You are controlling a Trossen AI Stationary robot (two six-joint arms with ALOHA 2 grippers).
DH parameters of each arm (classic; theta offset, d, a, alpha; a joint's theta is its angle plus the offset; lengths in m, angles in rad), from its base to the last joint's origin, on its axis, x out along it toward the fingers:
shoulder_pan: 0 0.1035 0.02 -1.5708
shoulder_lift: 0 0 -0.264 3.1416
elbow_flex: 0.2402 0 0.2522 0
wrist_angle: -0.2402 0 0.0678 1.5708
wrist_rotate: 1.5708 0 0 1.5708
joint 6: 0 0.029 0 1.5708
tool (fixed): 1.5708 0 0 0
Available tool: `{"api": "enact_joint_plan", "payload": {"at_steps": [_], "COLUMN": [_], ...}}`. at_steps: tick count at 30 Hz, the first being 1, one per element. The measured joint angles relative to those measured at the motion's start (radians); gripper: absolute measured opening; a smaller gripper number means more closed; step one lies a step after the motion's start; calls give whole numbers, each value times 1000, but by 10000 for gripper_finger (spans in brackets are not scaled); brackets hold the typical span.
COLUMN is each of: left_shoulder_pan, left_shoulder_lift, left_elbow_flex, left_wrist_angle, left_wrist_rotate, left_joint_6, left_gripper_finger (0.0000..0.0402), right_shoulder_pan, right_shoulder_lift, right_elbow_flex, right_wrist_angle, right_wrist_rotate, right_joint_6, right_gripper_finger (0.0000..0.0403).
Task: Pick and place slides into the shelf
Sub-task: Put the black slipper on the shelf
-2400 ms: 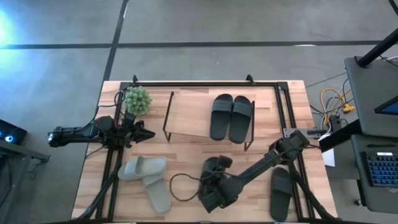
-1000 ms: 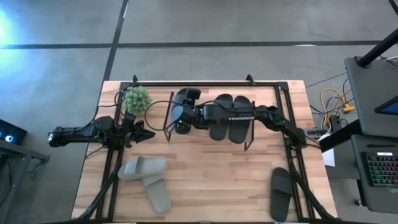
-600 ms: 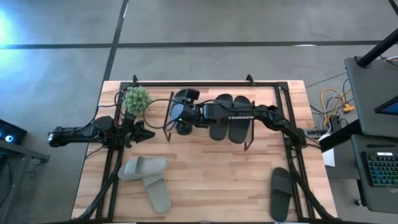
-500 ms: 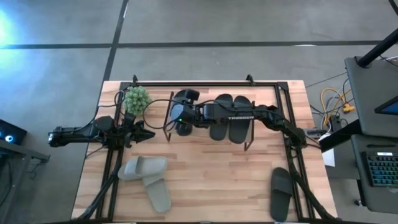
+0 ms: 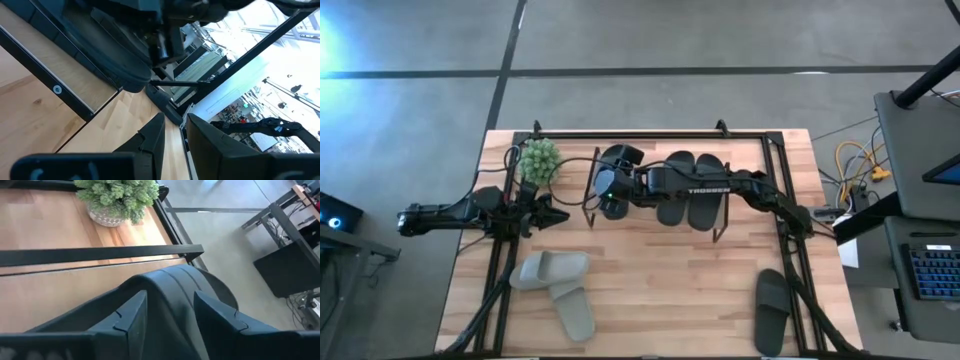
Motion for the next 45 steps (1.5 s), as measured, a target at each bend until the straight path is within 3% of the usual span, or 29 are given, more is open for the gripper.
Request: {"api": "enact_joint_plan", "payload": {"at_steps": [7,11,16,26,40,45], "left_shoulder_pan": [0,0,0,0,0,0], "left_shoulder_lift": [0,0,1,0,0,0], "left_elbow_flex": [0,0,0,0,0,0], "left_wrist_angle": [0,0,0,0,0,0], "left_wrist_rotate": [0,0,0,0,0,0], "left_joint_6": [0,0,0,0,0,0], "left_gripper_finger": [66,66,66,66,66,66], "right_shoulder_pan": [38,44,18,-29,-21,-22], "right_shoulder_lift": [-7,-12,-26,15,60,59], "right_elbow_flex": [91,153,143,129,129,130], "right_wrist_angle": [-121,-374,-597,-525,-359,-454], "right_wrist_rotate": [-16,-29,-159,-264,-308,-309], "right_joint_6": [11,196,330,284,223,225], "right_gripper_finger": [155,147,113,38,34,34]}}
